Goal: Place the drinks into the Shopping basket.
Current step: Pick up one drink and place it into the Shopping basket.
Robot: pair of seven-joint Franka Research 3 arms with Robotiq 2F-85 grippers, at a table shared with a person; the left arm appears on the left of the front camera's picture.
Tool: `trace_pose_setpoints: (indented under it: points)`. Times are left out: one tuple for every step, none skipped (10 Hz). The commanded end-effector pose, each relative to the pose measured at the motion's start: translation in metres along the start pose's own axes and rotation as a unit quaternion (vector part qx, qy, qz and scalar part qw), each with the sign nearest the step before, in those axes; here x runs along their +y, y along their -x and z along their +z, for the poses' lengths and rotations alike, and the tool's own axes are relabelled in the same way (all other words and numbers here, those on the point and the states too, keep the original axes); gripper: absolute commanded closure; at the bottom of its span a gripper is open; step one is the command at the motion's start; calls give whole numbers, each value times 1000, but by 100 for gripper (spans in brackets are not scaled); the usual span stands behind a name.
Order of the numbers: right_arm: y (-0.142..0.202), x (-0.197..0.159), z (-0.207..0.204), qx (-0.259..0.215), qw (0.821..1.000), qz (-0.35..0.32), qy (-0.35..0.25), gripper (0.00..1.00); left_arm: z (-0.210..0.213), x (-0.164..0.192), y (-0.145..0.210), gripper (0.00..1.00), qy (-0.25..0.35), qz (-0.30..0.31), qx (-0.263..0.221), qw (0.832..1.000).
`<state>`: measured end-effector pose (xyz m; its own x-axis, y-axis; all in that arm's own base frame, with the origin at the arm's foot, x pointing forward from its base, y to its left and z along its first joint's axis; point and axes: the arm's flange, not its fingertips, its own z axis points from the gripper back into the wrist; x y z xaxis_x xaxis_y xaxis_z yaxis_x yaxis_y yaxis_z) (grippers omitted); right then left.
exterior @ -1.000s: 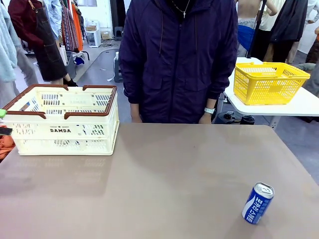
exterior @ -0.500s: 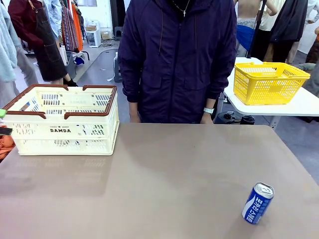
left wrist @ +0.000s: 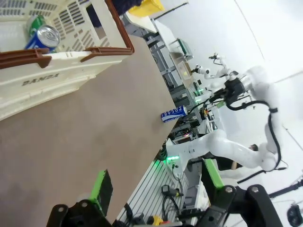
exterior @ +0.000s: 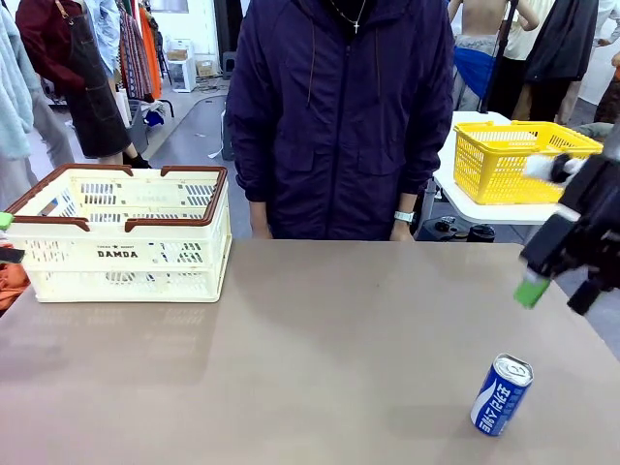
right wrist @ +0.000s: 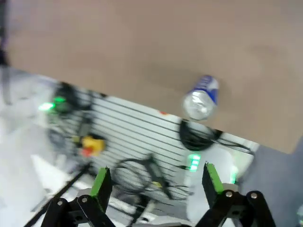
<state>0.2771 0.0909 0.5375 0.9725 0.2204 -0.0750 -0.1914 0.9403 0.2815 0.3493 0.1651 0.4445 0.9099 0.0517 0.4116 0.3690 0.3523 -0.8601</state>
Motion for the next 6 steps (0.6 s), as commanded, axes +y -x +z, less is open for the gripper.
trace_pose_setpoints:
  points:
    - [8, -11, -25, -2, 991, 10, 136, 0, 2, -3, 2, 0, 4, -4, 0, 1000]
    - [18, -13, -19, -50, 995, 18, 89, 0, 2, -3, 2, 0, 4, -4, 0, 1000]
    - [3, 8, -15, 11, 997, 18, 76, 0, 2, -3, 2, 0, 4, -4, 0, 1000]
    - [3, 8, -15, 11, 997, 18, 76, 0, 2, -3, 2, 0, 4, -4, 0, 1000]
    - [10, 3, -23, -2, 994, 34, 103, 0, 2, -3, 2, 0, 4, -4, 0, 1000]
    - [10, 9, -33, -5, 994, 19, 105, 0, 2, -3, 2, 0, 4, -4, 0, 1000]
